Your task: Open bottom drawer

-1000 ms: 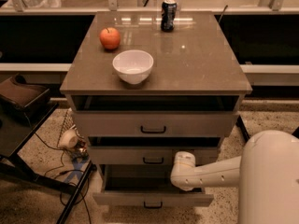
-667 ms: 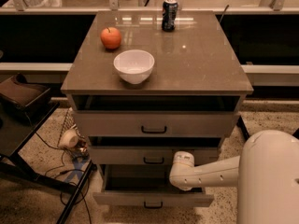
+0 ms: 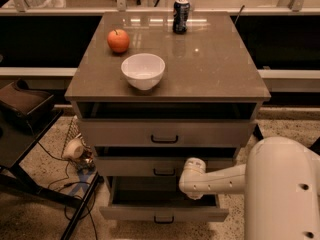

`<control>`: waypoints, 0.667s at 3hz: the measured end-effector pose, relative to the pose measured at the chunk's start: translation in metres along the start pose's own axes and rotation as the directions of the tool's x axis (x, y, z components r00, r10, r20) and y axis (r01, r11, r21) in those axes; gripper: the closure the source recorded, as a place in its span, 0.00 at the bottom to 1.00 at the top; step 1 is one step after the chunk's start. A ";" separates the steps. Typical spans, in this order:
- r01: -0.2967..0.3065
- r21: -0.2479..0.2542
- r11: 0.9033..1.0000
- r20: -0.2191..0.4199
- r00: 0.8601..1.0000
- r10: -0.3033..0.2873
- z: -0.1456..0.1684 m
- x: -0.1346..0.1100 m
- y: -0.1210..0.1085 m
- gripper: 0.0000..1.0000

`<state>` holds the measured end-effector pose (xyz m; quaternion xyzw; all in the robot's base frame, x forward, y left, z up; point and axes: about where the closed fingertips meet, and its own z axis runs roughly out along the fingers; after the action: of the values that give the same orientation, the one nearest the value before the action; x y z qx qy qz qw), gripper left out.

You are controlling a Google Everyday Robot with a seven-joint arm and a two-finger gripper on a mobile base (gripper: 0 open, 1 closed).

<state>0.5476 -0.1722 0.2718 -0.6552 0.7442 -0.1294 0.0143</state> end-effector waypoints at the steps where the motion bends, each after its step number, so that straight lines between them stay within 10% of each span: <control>1: 0.042 -0.028 0.999 0.058 0.997 -0.041 0.021 -0.008 -0.016 1.00; 2: 0.094 -0.024 0.995 0.068 0.993 -0.092 0.020 -0.010 -0.021 1.00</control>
Offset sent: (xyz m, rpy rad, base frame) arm 0.0156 0.0023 -0.0145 0.0378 0.0235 0.0378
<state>0.5727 -0.1683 0.2553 -0.6932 0.7137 -0.0979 0.0239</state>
